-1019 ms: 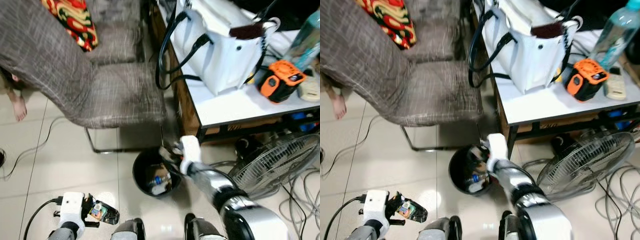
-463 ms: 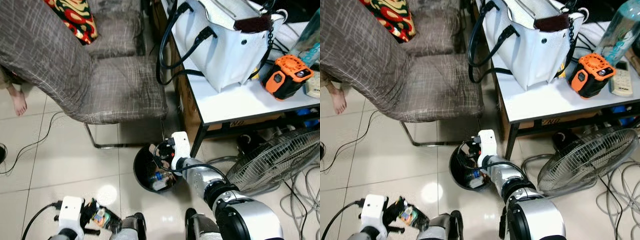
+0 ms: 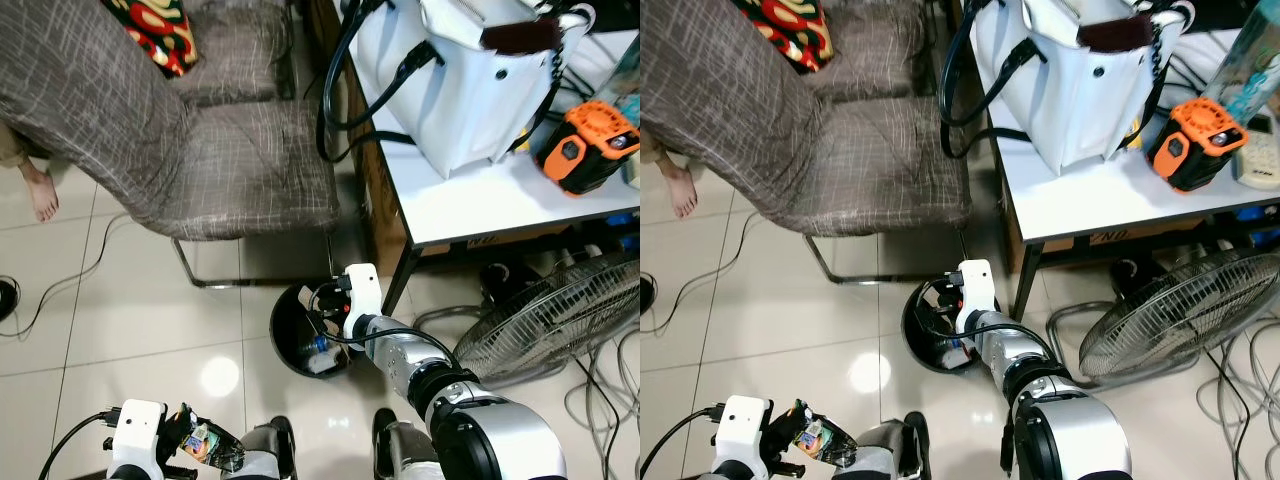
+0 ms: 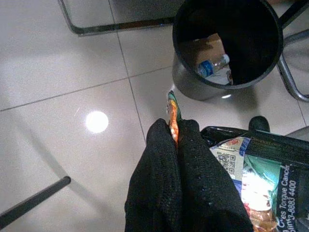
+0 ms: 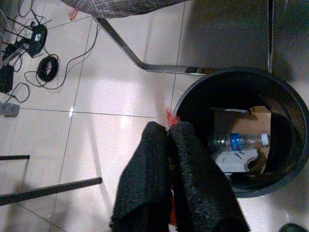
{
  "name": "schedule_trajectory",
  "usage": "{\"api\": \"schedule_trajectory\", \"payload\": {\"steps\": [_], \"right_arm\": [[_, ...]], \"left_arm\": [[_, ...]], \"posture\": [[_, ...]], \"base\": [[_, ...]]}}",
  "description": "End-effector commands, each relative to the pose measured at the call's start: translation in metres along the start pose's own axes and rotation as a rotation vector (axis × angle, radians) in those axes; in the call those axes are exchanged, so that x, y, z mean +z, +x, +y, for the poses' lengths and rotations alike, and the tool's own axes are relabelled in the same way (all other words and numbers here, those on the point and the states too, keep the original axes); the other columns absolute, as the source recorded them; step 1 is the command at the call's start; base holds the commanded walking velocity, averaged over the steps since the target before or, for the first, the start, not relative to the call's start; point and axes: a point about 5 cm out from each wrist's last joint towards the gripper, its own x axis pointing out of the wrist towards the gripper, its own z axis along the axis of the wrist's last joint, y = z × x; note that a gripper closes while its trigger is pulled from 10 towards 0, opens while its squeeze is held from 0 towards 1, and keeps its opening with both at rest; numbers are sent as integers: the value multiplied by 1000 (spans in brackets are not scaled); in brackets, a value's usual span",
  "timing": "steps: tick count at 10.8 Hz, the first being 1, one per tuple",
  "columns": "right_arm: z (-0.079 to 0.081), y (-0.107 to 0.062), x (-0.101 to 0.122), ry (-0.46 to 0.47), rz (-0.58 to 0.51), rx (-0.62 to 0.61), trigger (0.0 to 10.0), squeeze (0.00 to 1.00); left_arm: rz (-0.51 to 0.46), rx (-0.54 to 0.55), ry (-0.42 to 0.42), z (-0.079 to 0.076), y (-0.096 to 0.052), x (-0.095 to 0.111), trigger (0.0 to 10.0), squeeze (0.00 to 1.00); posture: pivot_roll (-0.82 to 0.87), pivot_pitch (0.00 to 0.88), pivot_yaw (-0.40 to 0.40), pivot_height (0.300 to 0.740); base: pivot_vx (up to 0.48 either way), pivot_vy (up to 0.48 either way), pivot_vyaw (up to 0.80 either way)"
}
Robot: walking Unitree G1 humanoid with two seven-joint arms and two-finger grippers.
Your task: Picking trash to rubbish bin
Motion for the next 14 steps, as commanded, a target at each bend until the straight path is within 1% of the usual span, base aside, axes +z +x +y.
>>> {"api": "schedule_trajectory", "payload": {"steps": [1, 3, 6, 9, 11, 12, 14], "right_arm": [[12, 2, -15, 47, 23, 31, 10000, 1000], [8, 1, -15, 57, 16, 23, 10000, 1000], [6, 0, -19, 62, 18, 22, 10000, 1000], [5, -1, -20, 58, 21, 24, 10000, 1000], [5, -1, -21, 51, 25, 26, 10000, 1000], [-1, -4, -28, 19, 53, 10, 10000, 1000], [-13, -10, -36, -37, 83, -17, 10000, 1000]], "left_arm": [[34, 15, -9, 4, -8, -7, 10000, 0], [37, 13, -6, -1, -12, -6, 10000, 0], [51, 19, -6, 1, -13, -8, 10000, 0], [76, 25, -7, 4, -9, -17, 10000, 0], [82, 26, -6, 4, -8, -19, 10000, 0], [68, 22, -13, 1, -5, -15, 10000, 0], [46, 24, -24, 0, 5, -9, 10000, 0]], "posture": [[158, 311, 87, 740], [158, 314, 89, 740], [157, 317, 87, 740], [155, 319, 85, 740], [152, 317, 83, 740], [130, 309, 70, 740], [100, 301, 57, 740]], "base": [[0, 0, 0], [0, 0, 0], [0, 0, 0], [0, 0, 0], [0, 0, 0], [0, 0, 0], [0, 0, 0]]}}
